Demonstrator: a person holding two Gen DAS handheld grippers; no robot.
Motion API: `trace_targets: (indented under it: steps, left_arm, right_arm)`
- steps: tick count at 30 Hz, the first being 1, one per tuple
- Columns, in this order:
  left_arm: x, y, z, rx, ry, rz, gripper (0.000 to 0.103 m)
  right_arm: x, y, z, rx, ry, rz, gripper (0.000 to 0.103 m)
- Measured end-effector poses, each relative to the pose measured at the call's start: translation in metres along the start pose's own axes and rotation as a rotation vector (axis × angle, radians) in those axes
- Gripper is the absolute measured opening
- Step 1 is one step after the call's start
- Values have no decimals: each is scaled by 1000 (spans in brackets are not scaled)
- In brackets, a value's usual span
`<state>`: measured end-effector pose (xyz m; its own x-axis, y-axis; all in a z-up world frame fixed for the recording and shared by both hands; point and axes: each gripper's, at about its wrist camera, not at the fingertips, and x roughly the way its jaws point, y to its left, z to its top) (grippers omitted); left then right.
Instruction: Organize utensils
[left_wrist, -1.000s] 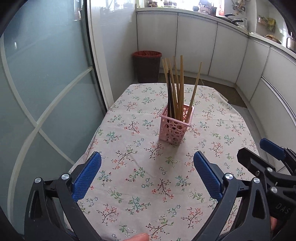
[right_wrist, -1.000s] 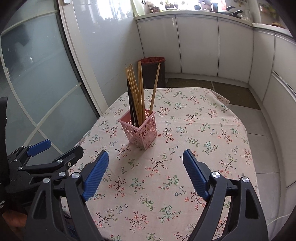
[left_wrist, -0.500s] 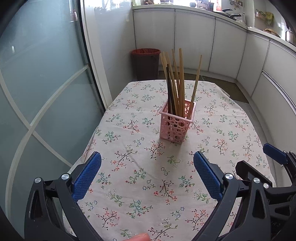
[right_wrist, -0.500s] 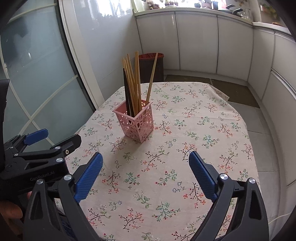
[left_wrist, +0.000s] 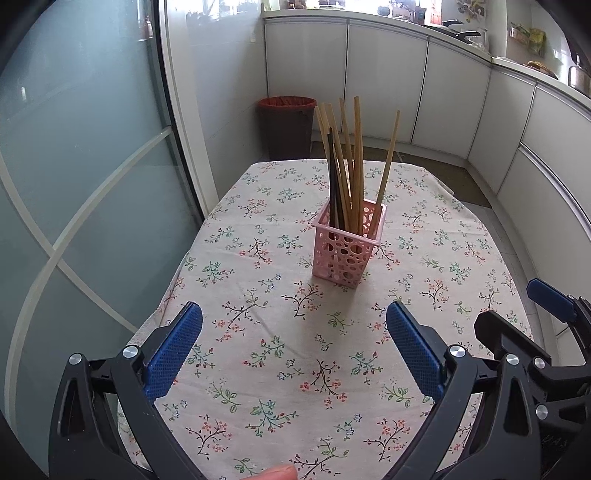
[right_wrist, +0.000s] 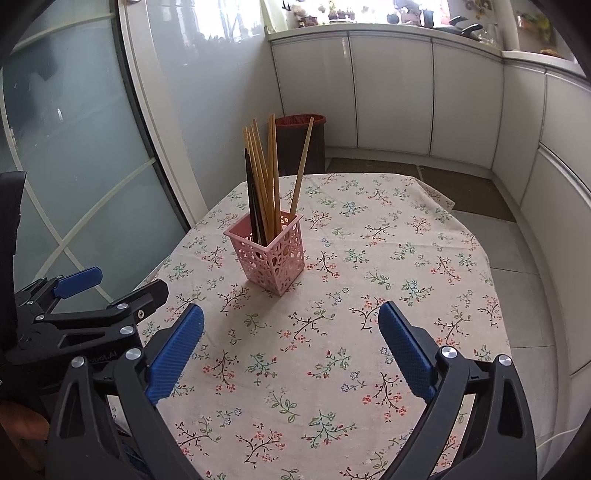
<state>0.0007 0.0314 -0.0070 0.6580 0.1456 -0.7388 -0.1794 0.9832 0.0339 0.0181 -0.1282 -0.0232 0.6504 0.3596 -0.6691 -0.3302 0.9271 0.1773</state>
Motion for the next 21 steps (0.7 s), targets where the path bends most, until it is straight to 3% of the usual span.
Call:
trace_targets:
  steps: [21]
  left_arm:
    - [1,0,-1,-10,6,-16,96]
  right_arm:
    - [1,-1,0,10,7,7,93]
